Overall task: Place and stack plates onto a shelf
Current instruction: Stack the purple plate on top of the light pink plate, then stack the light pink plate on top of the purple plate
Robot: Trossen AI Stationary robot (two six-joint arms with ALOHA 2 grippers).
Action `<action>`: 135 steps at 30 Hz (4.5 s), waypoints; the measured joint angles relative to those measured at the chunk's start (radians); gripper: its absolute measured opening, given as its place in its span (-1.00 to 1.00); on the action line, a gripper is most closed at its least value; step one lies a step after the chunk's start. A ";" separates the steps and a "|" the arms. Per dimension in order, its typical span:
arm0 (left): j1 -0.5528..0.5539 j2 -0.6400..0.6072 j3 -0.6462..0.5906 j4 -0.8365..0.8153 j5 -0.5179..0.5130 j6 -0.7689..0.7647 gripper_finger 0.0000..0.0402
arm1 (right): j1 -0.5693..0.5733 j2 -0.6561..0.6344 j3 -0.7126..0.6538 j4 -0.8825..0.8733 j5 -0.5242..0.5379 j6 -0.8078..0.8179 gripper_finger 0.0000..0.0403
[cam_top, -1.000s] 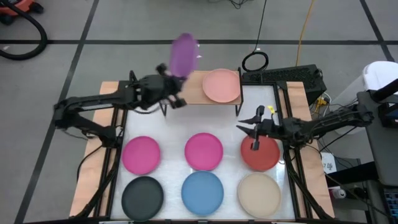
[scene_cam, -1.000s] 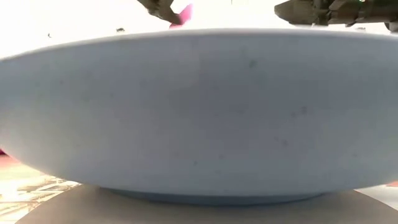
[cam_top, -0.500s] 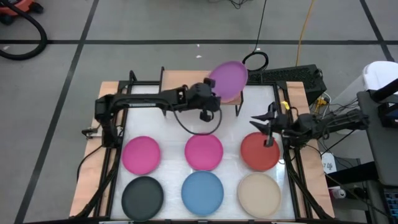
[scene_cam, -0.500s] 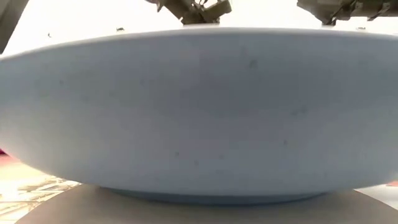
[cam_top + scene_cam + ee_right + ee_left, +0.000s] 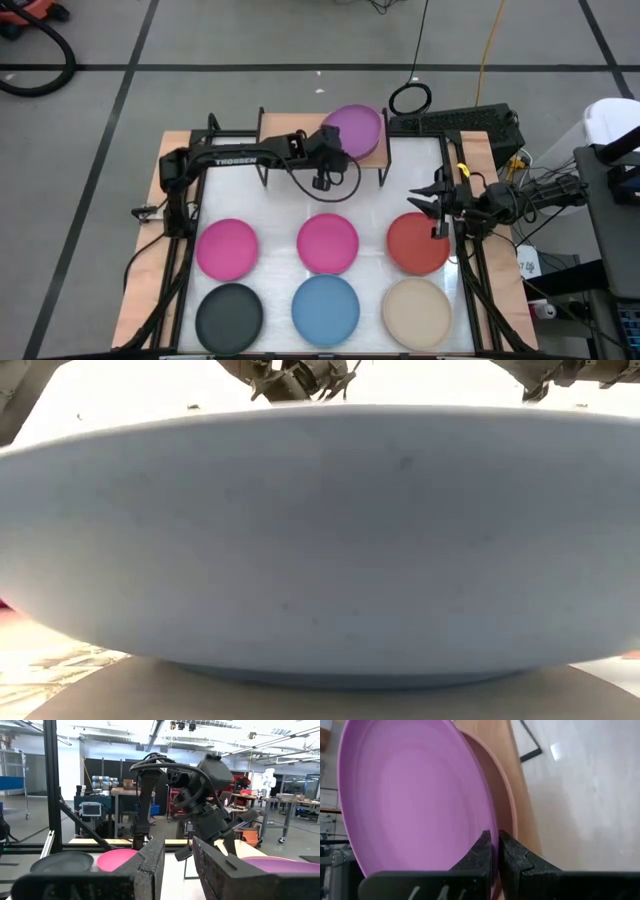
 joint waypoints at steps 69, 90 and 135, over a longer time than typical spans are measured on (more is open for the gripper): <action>-0.283 -0.810 -1.112 1.123 -0.098 -0.684 0.05 | -0.039 0.323 0.076 0.006 0.146 0.033 -0.58; -0.273 -0.817 -1.094 1.047 -0.099 -0.627 0.05 | -0.155 0.845 0.750 -0.880 -0.229 -0.081 -0.58; -0.273 -0.817 -1.094 1.037 -0.099 -0.634 0.05 | 0.008 1.332 0.435 -0.262 -0.158 -0.632 -0.90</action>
